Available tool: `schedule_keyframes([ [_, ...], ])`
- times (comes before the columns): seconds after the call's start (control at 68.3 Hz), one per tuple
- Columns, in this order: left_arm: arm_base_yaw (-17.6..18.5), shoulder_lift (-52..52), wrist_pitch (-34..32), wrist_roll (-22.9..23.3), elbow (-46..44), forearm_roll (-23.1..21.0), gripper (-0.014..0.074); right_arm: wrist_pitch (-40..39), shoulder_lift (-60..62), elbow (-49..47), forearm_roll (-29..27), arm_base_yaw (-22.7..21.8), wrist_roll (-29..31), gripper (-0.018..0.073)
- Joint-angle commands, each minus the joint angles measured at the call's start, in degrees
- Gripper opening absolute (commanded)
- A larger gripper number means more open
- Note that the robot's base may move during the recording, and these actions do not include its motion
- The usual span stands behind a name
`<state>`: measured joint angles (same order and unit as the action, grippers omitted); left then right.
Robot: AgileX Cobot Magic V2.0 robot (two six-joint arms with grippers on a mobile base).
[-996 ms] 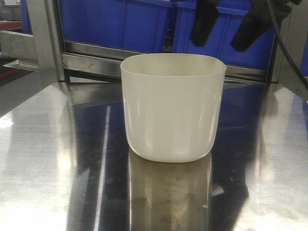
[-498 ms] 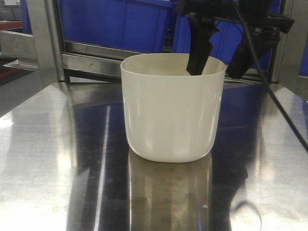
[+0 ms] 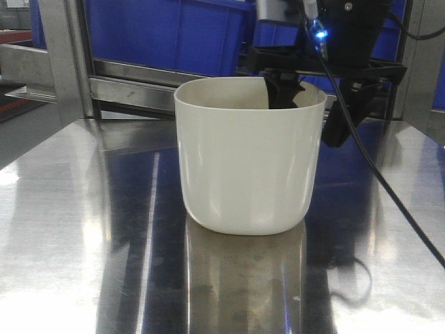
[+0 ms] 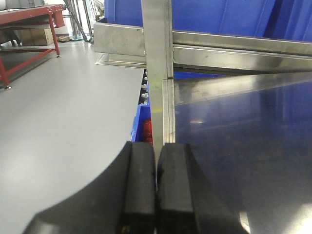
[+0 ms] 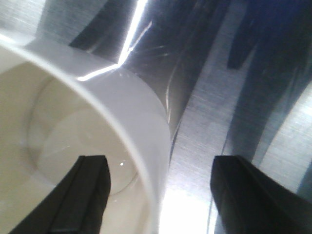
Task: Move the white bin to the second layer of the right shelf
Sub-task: 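Lower the right gripper over the white bin's rim farthest from the robot, then close the right gripper on the white bin's rim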
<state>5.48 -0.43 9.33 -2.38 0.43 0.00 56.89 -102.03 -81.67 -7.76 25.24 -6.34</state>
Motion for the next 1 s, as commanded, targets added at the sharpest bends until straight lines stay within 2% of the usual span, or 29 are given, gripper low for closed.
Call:
schedule_keyframes([
  [0.0,0.34,-0.81,-4.9,0.18,2.11,0.0,0.0085,-1.56,2.37,-1.99,0.08,-0.08,0.24,0.0551],
  [0.381,0.34,-0.81,-4.9,0.18,2.11,0.0,0.0085,-1.77,1.11,-1.99,0.12,-0.08,0.24,0.0533],
  [0.527,0.34,-0.81,-4.9,0.18,2.11,0.0,0.0085,-1.77,1.11,-1.99,0.12,-0.08,0.24,0.0405],
  [0.732,0.34,-0.81,-4.9,0.18,2.11,0.0,0.0085,-1.87,1.55,-1.99,0.42,-0.08,0.24,0.0041],
  [0.806,0.34,-0.81,-4.9,0.18,2.11,0.0,0.0085,-2.49,2.29,-2.04,0.85,0.02,0.24,0.0067],
  [0.982,0.34,-0.81,-4.9,0.18,2.11,0.0,0.0085,-5.46,5.63,-2.04,2.18,0.34,0.24,0.0056],
])
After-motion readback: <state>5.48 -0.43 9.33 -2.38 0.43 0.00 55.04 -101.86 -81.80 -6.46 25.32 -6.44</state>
